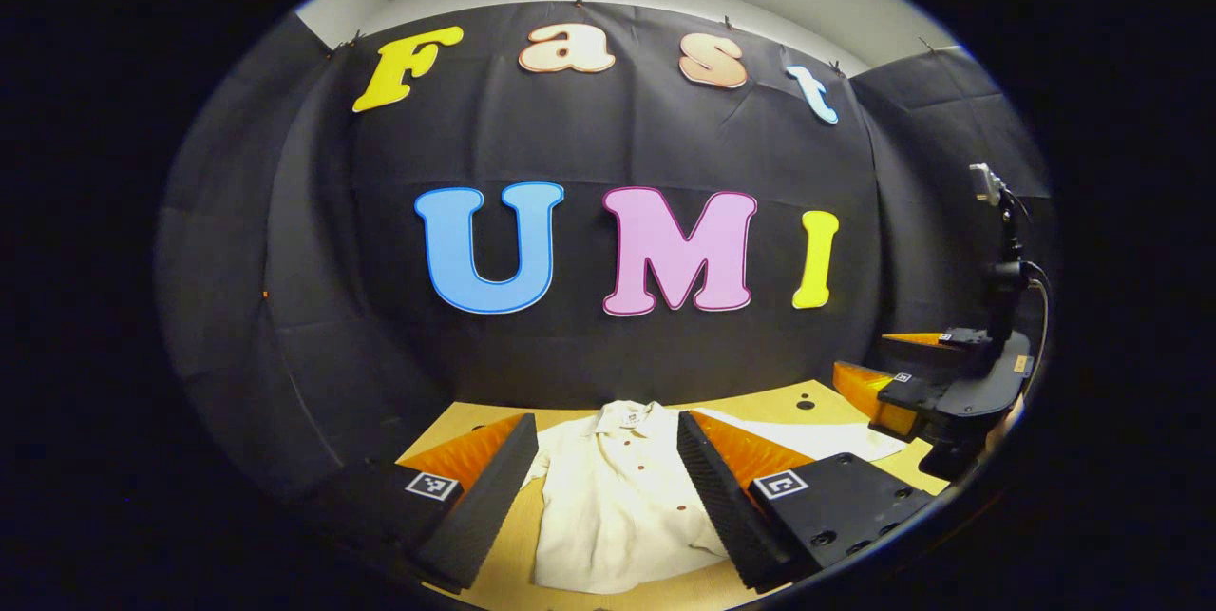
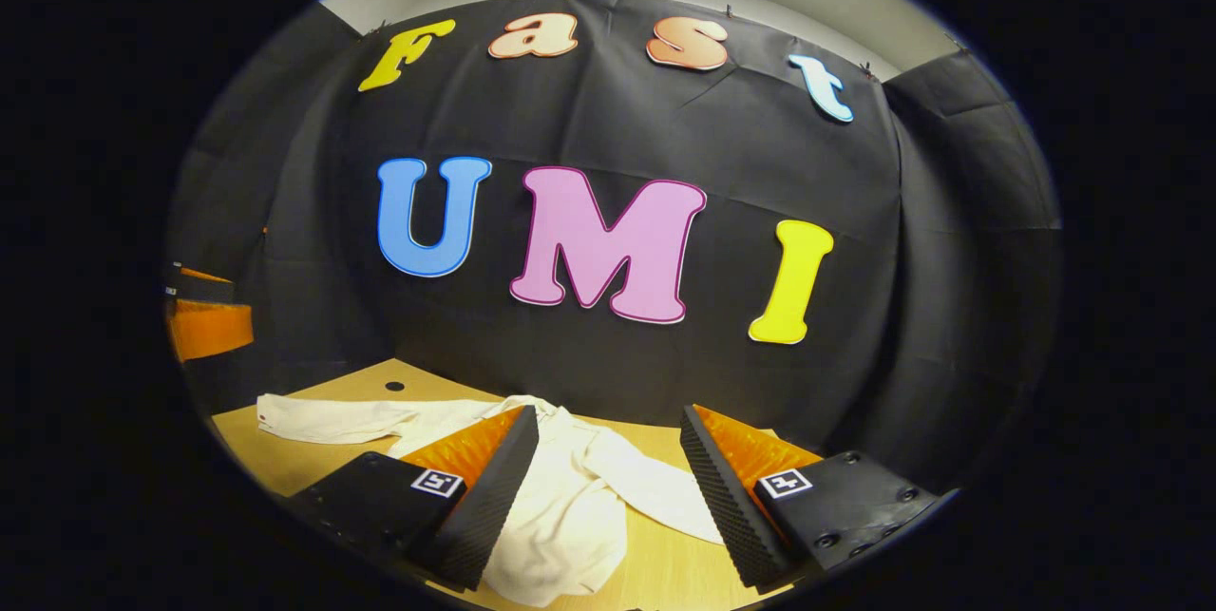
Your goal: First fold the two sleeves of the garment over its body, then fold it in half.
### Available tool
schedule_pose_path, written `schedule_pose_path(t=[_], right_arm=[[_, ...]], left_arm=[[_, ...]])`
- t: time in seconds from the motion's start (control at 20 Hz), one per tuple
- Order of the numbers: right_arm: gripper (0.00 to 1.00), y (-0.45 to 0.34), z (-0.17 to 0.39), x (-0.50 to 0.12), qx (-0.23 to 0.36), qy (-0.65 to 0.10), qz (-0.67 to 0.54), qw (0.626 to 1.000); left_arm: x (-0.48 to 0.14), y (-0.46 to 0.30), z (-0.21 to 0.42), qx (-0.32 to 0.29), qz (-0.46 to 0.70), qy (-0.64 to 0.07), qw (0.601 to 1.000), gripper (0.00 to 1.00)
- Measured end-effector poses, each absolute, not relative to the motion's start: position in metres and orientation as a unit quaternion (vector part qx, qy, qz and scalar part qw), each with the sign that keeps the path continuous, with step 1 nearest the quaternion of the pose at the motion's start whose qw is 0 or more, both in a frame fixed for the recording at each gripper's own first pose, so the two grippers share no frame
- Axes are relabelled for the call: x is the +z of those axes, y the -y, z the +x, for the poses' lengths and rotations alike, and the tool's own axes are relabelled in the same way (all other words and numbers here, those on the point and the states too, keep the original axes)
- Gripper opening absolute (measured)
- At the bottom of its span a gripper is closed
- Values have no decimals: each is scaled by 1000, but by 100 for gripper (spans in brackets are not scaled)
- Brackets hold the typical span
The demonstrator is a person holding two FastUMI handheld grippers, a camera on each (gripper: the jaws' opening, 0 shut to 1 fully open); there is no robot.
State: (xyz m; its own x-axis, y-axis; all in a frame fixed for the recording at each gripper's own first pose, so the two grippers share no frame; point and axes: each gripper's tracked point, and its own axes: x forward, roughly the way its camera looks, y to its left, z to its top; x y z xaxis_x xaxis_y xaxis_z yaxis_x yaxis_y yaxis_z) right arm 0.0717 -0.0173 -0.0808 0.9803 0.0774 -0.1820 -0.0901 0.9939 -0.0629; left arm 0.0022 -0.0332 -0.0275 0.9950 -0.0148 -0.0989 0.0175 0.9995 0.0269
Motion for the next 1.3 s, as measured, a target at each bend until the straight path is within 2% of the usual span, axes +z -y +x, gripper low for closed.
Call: schedule_pose_path(t=[0.1, 0.35, 0.5, 0.9, 1.1, 1.3], right_arm=[[96, 32, 90, -104, 30, -116, -37, 992], [97, 66, 117, -193, 19, -251, -11, 968], [98, 97, 129, -236, -3, -300, 3, 954], [98, 241, 128, -345, -127, -417, 37, 899], [98, 317, 117, -379, -204, -442, 62, 871], [98, 373, 99, -410, -254, -466, 74, 844]], left_arm=[[-27, 38, 5, -4, 14, -51, 999, 96], [-31, 43, 19, 19, 6, -67, 998, 96], [-23, 47, 29, 32, -10, -66, 997, 96], [-25, 66, 62, 50, -32, -88, 994, 97], [-29, 80, 80, 48, -36, -96, 994, 98], [-39, 91, 96, 44, -28, -114, 992, 98]])
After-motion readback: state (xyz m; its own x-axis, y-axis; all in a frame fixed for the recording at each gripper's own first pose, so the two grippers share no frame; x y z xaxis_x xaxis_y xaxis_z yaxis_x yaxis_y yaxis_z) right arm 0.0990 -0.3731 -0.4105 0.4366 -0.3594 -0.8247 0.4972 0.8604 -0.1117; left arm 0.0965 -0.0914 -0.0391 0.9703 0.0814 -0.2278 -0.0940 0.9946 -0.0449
